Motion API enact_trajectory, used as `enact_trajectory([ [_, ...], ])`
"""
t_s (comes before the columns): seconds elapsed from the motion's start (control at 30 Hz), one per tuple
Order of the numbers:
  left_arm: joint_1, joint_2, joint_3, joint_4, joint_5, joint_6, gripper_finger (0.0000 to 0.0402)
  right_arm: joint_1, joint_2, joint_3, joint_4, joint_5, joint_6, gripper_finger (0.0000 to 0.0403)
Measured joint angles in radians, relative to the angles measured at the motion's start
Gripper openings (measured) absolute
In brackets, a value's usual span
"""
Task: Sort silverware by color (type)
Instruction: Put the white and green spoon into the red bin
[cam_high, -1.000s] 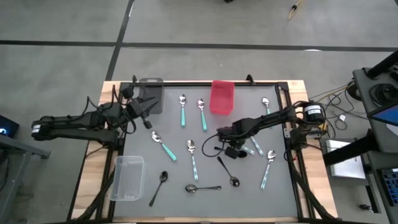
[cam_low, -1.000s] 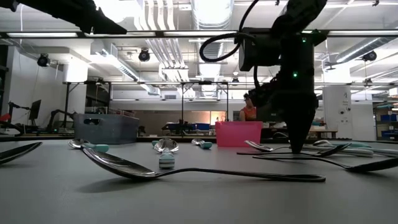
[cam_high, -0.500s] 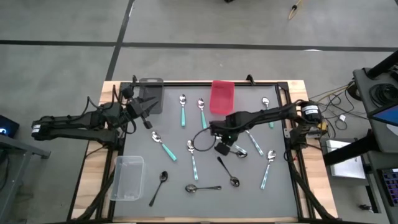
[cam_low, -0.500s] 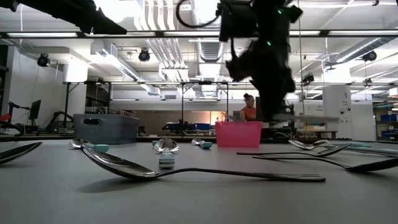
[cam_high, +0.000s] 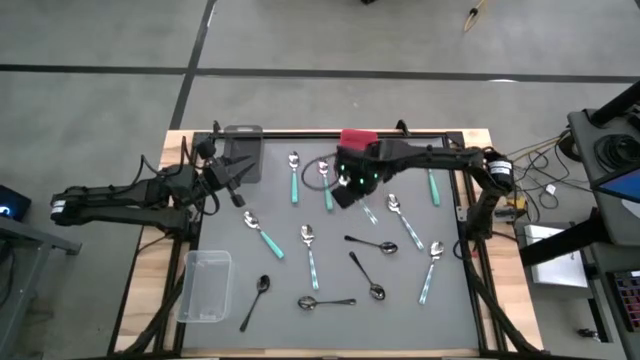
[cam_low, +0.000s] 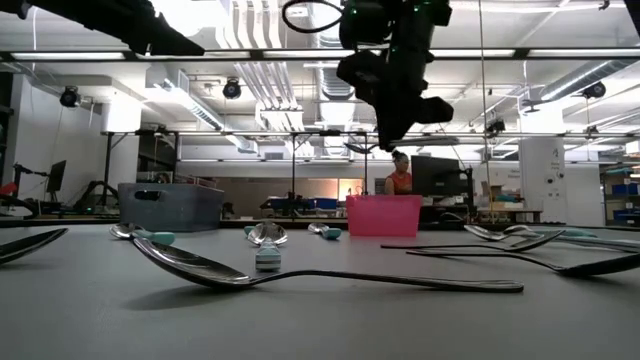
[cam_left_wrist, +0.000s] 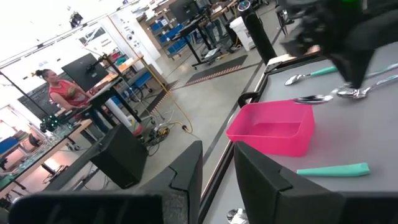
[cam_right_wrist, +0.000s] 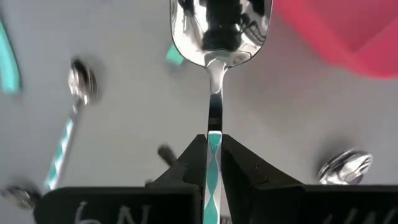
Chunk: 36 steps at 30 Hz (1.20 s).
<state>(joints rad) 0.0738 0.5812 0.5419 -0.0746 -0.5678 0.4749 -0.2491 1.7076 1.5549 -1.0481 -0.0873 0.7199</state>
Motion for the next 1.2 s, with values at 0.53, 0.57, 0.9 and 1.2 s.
enact_trajectory([
  [0.53, 0.000, 0.001, 0.000, 0.003, 0.000, 0.011, 0.0076, -0.224, 0.109, 0.147, -0.056, -0.044, -0.025, 0.0027],
  [0.57, 0.000, 0.001, 0.000, 0.002, 0.000, 0.011, 0.0076, -0.234, 0.120, 0.165, -0.065, -0.045, -0.034, 0.0027],
  [0.9, 0.000, 0.002, 0.000, 0.003, 0.000, 0.011, 0.0076, -0.322, 0.237, 0.359, -0.185, -0.051, -0.121, 0.0028],
  [1.2, 0.000, 0.002, 0.000, 0.003, 0.000, 0.011, 0.0076, -0.360, 0.391, 0.540, -0.295, -0.051, -0.169, 0.0028],
])
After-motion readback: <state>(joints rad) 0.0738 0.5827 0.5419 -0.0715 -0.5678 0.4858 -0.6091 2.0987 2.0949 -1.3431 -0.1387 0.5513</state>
